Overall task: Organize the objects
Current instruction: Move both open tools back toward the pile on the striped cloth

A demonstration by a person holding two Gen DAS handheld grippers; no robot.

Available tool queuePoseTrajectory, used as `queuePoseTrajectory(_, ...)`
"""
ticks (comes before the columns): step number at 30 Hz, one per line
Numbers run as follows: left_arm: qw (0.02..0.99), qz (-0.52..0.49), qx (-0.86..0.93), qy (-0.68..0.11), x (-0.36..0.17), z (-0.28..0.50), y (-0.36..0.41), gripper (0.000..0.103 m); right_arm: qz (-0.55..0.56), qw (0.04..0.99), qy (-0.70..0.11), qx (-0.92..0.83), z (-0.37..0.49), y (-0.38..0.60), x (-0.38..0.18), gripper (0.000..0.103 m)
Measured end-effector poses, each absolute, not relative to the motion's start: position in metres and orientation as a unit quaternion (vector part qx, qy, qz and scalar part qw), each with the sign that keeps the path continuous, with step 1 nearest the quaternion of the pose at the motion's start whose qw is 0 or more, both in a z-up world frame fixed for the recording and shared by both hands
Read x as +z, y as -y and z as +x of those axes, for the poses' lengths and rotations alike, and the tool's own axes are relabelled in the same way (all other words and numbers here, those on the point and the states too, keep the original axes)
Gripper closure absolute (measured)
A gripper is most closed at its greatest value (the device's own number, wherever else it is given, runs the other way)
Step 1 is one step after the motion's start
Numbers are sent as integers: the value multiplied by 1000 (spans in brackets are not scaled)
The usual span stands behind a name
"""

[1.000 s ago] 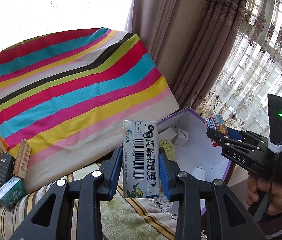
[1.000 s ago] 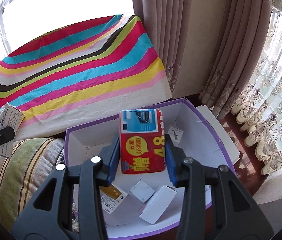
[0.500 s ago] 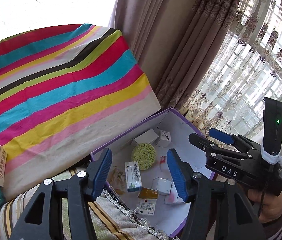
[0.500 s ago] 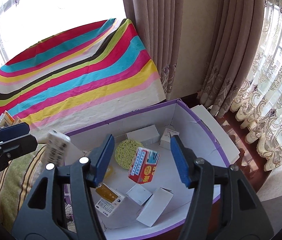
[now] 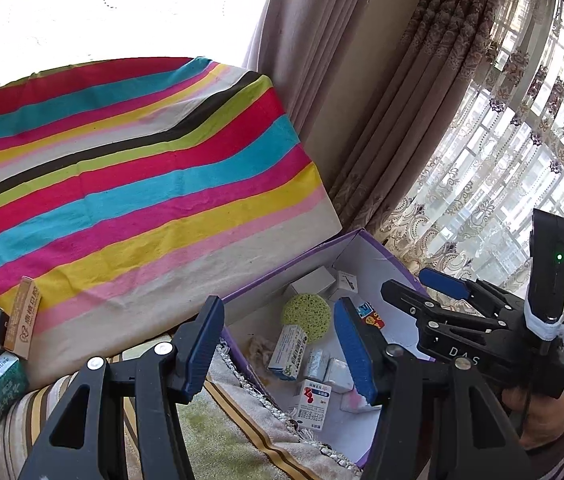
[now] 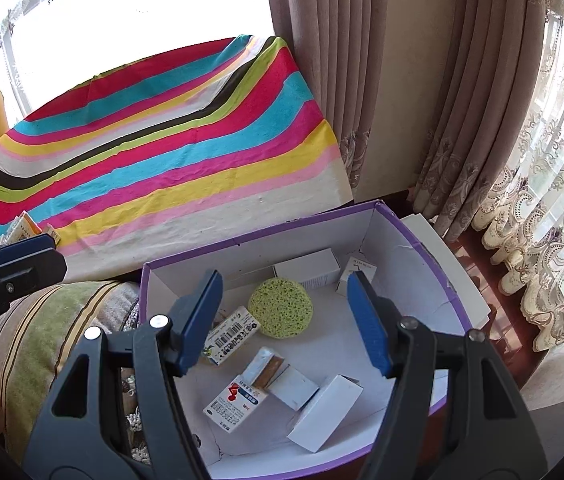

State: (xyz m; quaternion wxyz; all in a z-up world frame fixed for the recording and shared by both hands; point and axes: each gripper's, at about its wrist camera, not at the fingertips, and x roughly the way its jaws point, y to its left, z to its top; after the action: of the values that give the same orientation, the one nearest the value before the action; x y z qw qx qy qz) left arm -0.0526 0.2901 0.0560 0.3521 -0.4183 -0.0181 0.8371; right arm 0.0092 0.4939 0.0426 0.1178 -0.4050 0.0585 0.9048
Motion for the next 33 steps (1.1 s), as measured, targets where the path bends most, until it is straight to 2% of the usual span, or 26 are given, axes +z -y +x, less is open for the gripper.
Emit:
queuePoseTrajectory(22, 289, -423, 855, 85, 54, -60, -204, 45, -416, 25, -31, 908, -8, -424, 47, 34)
queuePoseTrajectory(33, 220, -430, 865, 135, 47, -66, -129, 45, -427, -33, 1, 903, -19, -374, 44, 34)
